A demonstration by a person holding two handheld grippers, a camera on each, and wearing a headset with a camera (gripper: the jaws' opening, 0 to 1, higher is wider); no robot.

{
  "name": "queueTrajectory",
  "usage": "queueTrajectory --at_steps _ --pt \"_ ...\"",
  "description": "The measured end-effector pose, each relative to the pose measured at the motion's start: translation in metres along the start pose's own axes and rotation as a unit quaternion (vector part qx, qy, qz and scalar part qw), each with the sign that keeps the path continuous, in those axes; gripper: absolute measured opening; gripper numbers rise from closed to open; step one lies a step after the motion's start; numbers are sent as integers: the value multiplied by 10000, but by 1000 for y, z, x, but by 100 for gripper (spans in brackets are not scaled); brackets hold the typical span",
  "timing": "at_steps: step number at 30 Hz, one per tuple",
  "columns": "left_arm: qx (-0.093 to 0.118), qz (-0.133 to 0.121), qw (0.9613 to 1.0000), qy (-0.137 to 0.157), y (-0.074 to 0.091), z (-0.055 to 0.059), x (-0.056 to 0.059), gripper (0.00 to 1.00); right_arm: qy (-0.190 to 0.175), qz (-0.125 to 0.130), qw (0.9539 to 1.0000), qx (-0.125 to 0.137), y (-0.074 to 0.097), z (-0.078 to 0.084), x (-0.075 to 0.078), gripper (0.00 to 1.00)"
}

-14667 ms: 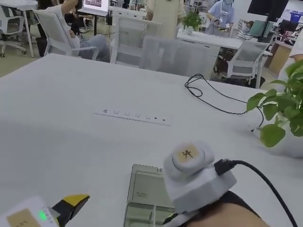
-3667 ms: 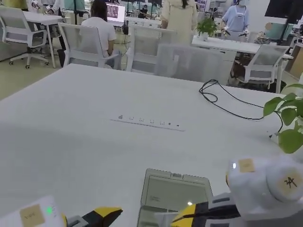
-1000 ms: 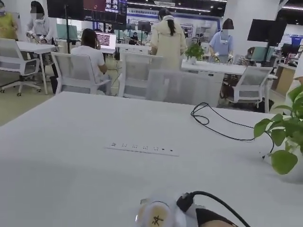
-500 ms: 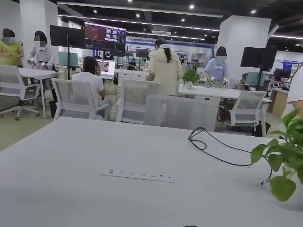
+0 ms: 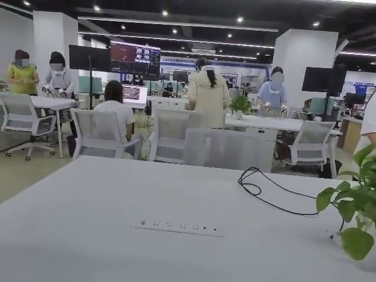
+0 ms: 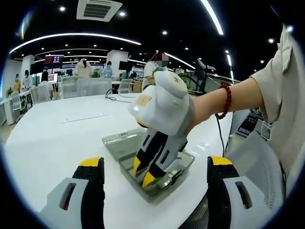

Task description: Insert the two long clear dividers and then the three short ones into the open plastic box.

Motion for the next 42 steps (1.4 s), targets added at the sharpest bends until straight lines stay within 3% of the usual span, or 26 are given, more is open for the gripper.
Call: queueTrajectory --at_steps 5,10,22,27,33,42 --pt "-2 -16 10000 9 1 -2 0 91 -266 167 9990 315 22 4 3 26" --pt "68 -70 9999 -67 3 -6 3 93 -642 43 9958 650 41 23 -3 31" --pt "185 -257 9995 1 10 -2 4 97 -1060 163 9861 1268 84 99 -16 49" --pt "212 -275 9994 53 10 0 3 97 -1089 410 9853 1247 101 126 -15 51" --pt "219 -238 9995 62 8 1 3 96 -1062 562 9869 1078 108 153 -14 54" --pt "308 -240 9992 -10 10 -1 2 96 -995 502 9929 410 95 197 -14 56"
Point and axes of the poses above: the centre of the closed fingertips' face, and the gripper's own axes: y roughly backward along the fingers, x roughly to its right, z roughly out of its underside, the point moved 10 cm from there along y, roughly backward along the fingers, and after that the axes turned 13 degrees about -x, right-handed, at the moved point
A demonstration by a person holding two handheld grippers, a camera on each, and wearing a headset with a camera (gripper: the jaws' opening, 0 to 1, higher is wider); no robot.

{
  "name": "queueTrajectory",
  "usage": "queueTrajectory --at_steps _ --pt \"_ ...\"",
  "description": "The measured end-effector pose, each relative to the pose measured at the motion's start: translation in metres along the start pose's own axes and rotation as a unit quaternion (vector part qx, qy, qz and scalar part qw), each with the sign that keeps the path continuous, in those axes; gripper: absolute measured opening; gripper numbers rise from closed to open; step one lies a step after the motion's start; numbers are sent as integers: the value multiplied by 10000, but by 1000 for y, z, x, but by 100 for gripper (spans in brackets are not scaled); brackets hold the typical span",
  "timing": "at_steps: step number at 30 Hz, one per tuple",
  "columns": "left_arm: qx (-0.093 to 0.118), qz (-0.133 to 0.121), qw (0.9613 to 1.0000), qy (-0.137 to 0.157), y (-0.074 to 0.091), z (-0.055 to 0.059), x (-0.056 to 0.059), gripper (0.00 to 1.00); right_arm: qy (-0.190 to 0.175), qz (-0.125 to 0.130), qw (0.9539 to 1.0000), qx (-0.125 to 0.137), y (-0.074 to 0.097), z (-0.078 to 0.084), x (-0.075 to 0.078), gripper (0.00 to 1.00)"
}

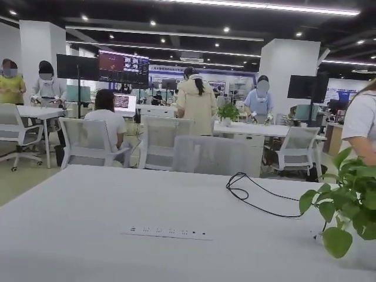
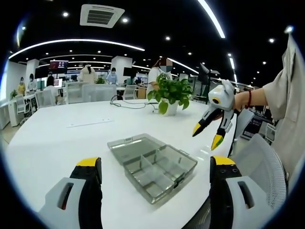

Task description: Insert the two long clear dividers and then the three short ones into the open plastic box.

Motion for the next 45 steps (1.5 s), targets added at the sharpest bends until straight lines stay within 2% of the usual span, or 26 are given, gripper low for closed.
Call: queueTrajectory --at_steps 4,6,10,16,21,27,29,31,36,45 --pt "8 9 10000 1 0 0 0 95 29 -64 9998 -208 -4 13 3 58" --pt "-28 -3 10000 -15 0 1 0 95 215 -63 9988 -430 -7 19 4 58" --pt "-50 -30 10000 -46 0 1 0 95 391 -107 9966 -712 -16 29 5 56" --pt "-43 -45 10000 -49 0 1 1 94 521 -138 9941 -944 -28 39 10 50" --pt "-39 -50 10000 -37 1 2 1 93 816 -166 9896 -1171 -33 42 12 46" --pt "-69 -41 10000 -57 0 3 2 92 1004 -118 9868 -1264 -37 42 15 42" --pt "-85 -47 9999 -65 0 4 2 92 1207 -108 9826 -1409 -39 43 14 41" --pt "-100 -41 9999 -58 -1 4 2 91 1243 -135 9820 -1416 -40 44 14 40" --pt "-132 -27 9999 -65 -1 5 2 91 1150 -196 9839 -1354 -40 45 17 38" --pt "-147 -22 9999 -81 -1 7 1 90 1116 -180 9852 -1285 -41 45 19 34"
Point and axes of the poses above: the centre of the closed fingertips' face, and the gripper's own axes: y roughly backward along the fingers, x roughly to its right, z roughly out of its underside, the point moved 10 cm from there along y, roughly backward along the fingers, and after that the axes turned 13 degrees about -x, right-handed, at the moved point
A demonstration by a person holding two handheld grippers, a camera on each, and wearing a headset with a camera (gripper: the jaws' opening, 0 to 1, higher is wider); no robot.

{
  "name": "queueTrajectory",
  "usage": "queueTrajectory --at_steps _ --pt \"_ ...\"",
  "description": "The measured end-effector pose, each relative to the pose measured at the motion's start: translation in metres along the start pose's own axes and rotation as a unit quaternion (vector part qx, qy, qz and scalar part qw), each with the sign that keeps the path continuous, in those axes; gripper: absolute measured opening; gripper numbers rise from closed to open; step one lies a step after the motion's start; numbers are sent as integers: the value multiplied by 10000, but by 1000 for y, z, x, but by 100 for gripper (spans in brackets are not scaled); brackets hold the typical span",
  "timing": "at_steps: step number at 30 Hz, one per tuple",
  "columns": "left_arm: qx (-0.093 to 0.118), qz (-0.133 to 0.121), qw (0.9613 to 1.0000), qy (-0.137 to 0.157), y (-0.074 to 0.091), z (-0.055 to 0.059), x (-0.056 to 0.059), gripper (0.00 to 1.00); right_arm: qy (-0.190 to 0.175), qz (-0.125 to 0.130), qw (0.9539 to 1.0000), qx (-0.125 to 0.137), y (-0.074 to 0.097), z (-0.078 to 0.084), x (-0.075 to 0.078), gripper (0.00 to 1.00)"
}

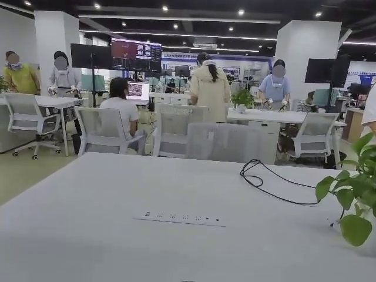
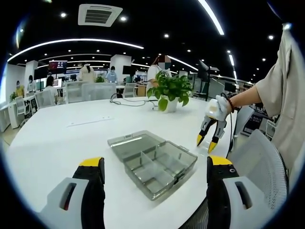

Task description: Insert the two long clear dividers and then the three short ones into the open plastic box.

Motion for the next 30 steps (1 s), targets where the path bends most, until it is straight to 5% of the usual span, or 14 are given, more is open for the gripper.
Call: queueTrajectory --at_steps 14,21,30 --pt "-30 52 10000 -22 0 0 1 89 -330 55 9993 177 1 0 -1 32" --pt "50 94 9999 38 0 -2 2 86 -492 501 9962 512 18 -9 5 32" --pt "180 273 9990 290 -1 -2 3 79 -292 1061 9875 1130 45 -46 7 32"
Point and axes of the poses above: the centre of the closed fingertips' face, and the gripper's own axes: y roughly backward along the fingers, x roughly to its right, z roughly out of its underside, the point moved 10 cm from there along y, roughly backward along the fingers, and after that the axes turned 13 degrees about -x, right-handed, at the moved point
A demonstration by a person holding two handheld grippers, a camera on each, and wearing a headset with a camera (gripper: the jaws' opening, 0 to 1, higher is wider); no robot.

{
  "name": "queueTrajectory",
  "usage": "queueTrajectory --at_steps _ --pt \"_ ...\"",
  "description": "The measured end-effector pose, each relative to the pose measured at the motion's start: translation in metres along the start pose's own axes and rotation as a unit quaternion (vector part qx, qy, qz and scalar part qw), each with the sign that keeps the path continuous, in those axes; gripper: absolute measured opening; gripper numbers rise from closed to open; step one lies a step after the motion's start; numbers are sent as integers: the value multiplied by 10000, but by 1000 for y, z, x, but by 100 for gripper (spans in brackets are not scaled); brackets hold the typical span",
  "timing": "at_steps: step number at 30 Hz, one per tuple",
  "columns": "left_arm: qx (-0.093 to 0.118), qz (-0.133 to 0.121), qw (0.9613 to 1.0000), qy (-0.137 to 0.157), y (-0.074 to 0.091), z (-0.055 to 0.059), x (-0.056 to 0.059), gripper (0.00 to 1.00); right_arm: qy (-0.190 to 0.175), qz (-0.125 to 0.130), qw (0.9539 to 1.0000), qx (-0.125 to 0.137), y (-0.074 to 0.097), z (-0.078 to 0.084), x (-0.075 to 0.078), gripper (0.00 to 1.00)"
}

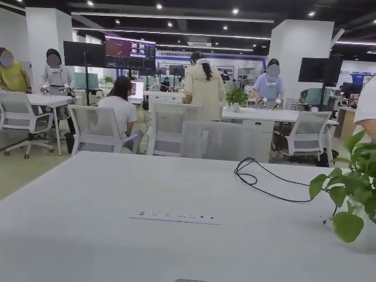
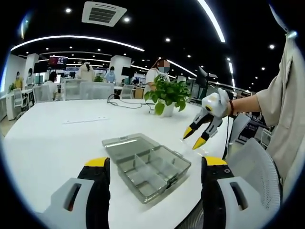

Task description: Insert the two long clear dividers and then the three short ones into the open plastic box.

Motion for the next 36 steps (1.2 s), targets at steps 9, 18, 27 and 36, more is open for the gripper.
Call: queueTrajectory --at_steps 9,18,27,36 --pt "-2 215 9995 213 -1 -1 5 67 387 295 9963 715 5 -54 -12 32" --pt "37 349 9985 420 -4 -4 8 52 707 287 9905 1148 0 -93 -30 32" --pt "130 557 9940 934 -4 -2 8 36 883 266 9834 1562 0 -122 -46 32" --pt "90 821 9900 1147 -6 -2 12 17 944 265 9781 1834 3 -136 -55 32"
Point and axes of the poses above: the centre of the closed fingertips' face, and the gripper's own axes: y roughly backward along the fingers, x roughly to its right, z roughly out of its underside, the point moved 10 cm from there along y, roughly backward along the fingers, and after that the axes turned 13 degrees about -x, right-handed, at the moved point
